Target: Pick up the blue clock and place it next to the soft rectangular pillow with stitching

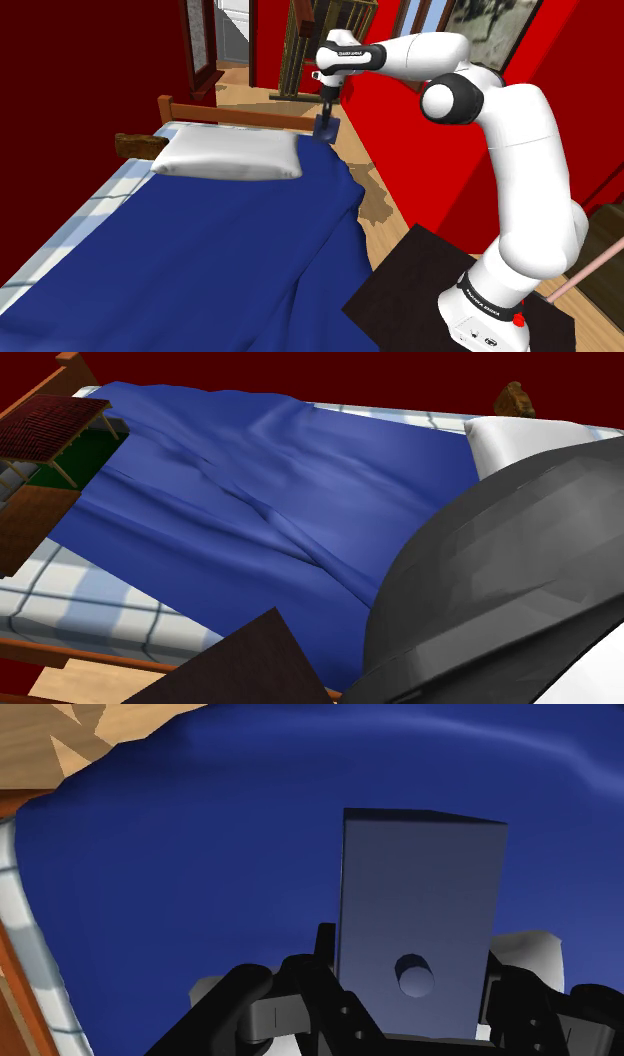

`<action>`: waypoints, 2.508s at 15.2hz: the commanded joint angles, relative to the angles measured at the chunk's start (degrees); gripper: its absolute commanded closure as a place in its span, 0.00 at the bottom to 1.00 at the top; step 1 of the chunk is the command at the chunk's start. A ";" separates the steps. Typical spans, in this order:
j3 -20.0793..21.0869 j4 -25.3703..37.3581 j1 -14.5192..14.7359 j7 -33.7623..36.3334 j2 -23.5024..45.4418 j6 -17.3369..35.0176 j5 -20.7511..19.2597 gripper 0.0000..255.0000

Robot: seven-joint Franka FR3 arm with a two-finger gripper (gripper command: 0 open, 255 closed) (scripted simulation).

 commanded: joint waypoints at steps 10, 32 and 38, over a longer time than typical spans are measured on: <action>0.13 -6.11 0.17 -0.22 1.39 7.53 0.21 1.00; 0.57 -10.75 0.09 -0.54 7.20 17.97 0.80 1.00; 0.57 -10.76 0.09 -0.54 7.19 17.97 0.80 0.00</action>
